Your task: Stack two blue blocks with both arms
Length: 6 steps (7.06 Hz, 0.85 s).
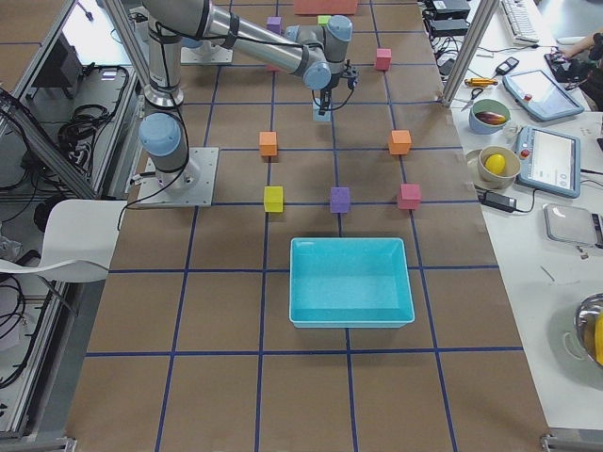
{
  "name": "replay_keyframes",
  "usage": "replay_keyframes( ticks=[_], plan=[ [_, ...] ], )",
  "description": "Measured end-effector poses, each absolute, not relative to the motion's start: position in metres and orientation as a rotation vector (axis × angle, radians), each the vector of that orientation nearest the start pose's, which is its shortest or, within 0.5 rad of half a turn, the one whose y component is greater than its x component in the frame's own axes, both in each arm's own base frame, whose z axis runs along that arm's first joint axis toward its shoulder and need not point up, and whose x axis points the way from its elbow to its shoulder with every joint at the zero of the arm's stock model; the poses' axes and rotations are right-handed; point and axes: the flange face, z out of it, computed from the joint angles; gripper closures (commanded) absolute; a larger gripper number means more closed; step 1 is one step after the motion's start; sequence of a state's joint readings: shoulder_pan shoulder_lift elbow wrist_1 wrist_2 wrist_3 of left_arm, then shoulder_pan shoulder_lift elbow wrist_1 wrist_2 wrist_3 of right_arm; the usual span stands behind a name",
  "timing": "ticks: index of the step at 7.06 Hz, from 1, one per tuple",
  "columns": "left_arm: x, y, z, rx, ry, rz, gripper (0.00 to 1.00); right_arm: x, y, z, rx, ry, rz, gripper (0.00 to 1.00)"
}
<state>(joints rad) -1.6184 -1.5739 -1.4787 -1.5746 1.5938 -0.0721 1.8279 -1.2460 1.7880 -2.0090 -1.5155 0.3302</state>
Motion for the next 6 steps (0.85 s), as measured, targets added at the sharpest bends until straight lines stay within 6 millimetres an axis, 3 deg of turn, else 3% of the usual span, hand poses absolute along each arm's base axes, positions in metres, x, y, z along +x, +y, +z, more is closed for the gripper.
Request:
replay_keyframes(
  ticks=[1,2,4,6],
  plan=[
    [-0.155,-0.493,0.531,-0.04,3.121,-0.135,0.0,0.314,-0.481,0.252,0.127,3.103,0.206,1.0],
    [-0.155,-0.493,0.531,-0.04,3.121,-0.135,0.0,0.337,-0.456,0.242,0.111,3.105,0.248,1.0],
    [-0.155,-0.492,0.531,-0.04,3.121,-0.135,0.0,0.358,-0.421,0.225,0.064,3.112,0.311,1.0],
    [-0.155,-0.492,0.531,-0.04,3.121,-0.133,0.0,0.369,-0.409,0.218,0.026,3.116,0.327,0.96]
  ],
)
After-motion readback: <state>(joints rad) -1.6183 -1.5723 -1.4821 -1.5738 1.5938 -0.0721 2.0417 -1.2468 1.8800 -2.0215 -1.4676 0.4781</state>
